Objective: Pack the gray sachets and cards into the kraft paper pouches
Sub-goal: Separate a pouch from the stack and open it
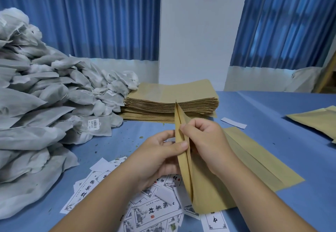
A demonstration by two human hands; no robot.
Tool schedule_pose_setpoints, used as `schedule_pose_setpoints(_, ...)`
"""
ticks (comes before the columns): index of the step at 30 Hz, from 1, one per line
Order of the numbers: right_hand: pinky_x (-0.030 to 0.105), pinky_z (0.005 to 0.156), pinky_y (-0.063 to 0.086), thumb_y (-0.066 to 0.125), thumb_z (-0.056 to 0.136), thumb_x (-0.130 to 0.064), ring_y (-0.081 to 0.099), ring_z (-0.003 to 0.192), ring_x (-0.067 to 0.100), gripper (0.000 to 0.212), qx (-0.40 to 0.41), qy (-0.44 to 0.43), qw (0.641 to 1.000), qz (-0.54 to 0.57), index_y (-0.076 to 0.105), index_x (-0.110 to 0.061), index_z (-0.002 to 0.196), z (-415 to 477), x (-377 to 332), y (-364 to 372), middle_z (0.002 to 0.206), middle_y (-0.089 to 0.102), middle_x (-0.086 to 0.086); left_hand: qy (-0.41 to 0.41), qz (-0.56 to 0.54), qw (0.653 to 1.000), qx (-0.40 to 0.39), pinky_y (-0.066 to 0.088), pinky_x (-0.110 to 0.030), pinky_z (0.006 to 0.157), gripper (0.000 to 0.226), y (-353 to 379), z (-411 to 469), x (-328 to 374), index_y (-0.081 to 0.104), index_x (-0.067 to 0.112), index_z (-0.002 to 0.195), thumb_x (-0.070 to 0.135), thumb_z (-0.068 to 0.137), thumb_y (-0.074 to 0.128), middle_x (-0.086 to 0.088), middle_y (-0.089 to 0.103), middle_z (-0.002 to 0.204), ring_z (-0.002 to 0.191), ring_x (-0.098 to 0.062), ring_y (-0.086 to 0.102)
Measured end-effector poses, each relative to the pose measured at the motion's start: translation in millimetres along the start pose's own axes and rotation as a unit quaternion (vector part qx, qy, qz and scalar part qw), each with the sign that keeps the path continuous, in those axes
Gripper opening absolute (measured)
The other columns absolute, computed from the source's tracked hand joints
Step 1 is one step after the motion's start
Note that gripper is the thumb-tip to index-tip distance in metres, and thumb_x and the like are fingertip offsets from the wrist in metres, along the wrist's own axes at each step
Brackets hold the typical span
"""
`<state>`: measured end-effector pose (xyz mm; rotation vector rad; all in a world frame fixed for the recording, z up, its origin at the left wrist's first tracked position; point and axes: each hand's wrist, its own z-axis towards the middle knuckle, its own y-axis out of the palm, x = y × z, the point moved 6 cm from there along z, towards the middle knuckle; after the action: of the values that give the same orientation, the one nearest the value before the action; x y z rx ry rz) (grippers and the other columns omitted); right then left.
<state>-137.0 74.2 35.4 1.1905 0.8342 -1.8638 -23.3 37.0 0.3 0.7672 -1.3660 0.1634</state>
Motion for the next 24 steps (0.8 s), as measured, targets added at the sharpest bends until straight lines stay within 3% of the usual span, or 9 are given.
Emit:
schedule_pose_setpoints(5,0.021,0.044,0.031,0.063,0.085,-0.019,0.033,0.047,0.013,0.039,-0.001,0.02,1.0,-0.014,0.045,-0.02,0.05,0.8,1.3,-2.2,0.049,0.038,-0.003,-0.006,0.038,0.999,-0.007,0.059,-0.043,0.072,0.026,2.9,-1.6,-0.6,0.063,0.01,0.118,0.005,0.093,0.058,-0.024,0.069,0.105,0.088,-0.032,0.069)
schedule_pose_setpoints(11,0.022,0.044,0.026,0.06,0.086,-0.015,0.03,0.043,0.012,0.043,-0.024,0.043,0.999,0.009,0.044,-0.022,0.047,0.3,3.4,-0.6,0.047,0.036,-0.003,0.026,0.072,0.997,-0.02,0.061,-0.04,0.066,0.031,5.7,-1.3,3.0,0.064,0.006,0.113,0.006,0.082,0.059,-0.02,0.07,0.095,0.082,-0.028,0.07)
schedule_pose_setpoints(20,0.021,0.041,0.023,0.057,0.086,-0.011,0.029,0.041,0.013,0.042,-0.038,0.06,0.997,0.035,0.043,-0.022,0.048,0.3,4.4,-1.1,0.046,0.035,-0.002,0.045,0.072,0.995,-0.044,0.059,-0.032,0.064,0.024,9.4,-2.4,3.9,0.066,-0.001,0.109,-0.005,0.094,0.048,-0.02,0.071,0.097,0.082,-0.026,0.071)
schedule_pose_setpoints(24,0.02,0.041,0.022,0.055,0.087,-0.008,0.028,0.04,0.013,0.044,-0.046,0.063,0.995,0.061,0.042,-0.022,0.047,0.7,4.5,-0.7,0.043,0.036,-0.002,0.047,0.074,0.995,-0.047,0.06,-0.033,0.062,0.024,10.0,-2.4,4.7,0.066,-0.002,0.107,0.001,0.088,0.053,-0.022,0.071,0.097,0.081,-0.026,0.071)
